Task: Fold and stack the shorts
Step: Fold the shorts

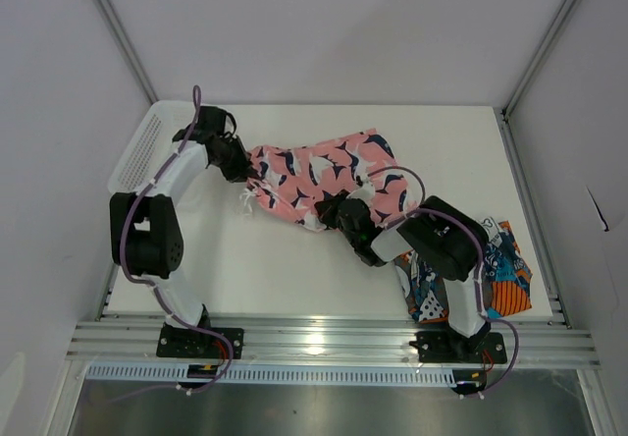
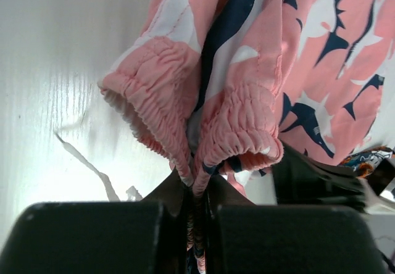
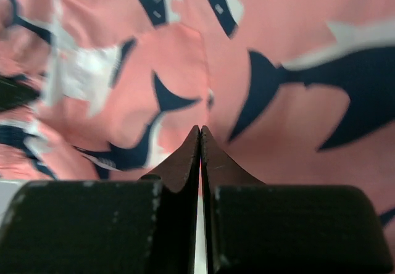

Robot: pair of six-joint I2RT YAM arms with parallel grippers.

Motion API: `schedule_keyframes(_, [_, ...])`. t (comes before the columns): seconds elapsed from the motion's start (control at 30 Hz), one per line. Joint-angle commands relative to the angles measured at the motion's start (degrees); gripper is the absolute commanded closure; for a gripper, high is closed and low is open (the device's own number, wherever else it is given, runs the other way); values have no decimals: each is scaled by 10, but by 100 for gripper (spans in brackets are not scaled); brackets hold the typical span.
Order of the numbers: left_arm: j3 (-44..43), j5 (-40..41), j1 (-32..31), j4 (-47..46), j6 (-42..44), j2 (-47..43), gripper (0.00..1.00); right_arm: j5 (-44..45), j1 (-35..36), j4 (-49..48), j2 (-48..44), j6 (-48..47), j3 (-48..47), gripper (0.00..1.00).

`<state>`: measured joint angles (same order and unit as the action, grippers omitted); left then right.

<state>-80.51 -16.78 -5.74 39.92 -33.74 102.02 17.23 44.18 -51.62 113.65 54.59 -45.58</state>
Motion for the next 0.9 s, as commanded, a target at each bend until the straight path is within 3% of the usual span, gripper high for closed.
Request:
schedule_keyframes(0.0, [-45,6,6,44,20,-40,100,87,13,-36,26,52,-7,100])
schedule_keyframes(0.07, [-65,17,6,58,25,-42,100,123,14,11,11,79,-2,100])
schedule_keyframes(0.23, [-105,32,6,96,44,-30,100,97,13,66,5,65,-29,100])
schedule_keyframes(0.47, [-173,28,6,144,65,3,100,11,25,201,26,1,-96,100])
schedule_keyframes(0.63, [-197,51,4,168,92,16,99,-46,55,212,32,-48,-101,100])
schedule_keyframes(0.87, [-181,93,-14,183,119,20,100,10,124,287,28,-53,-105,100])
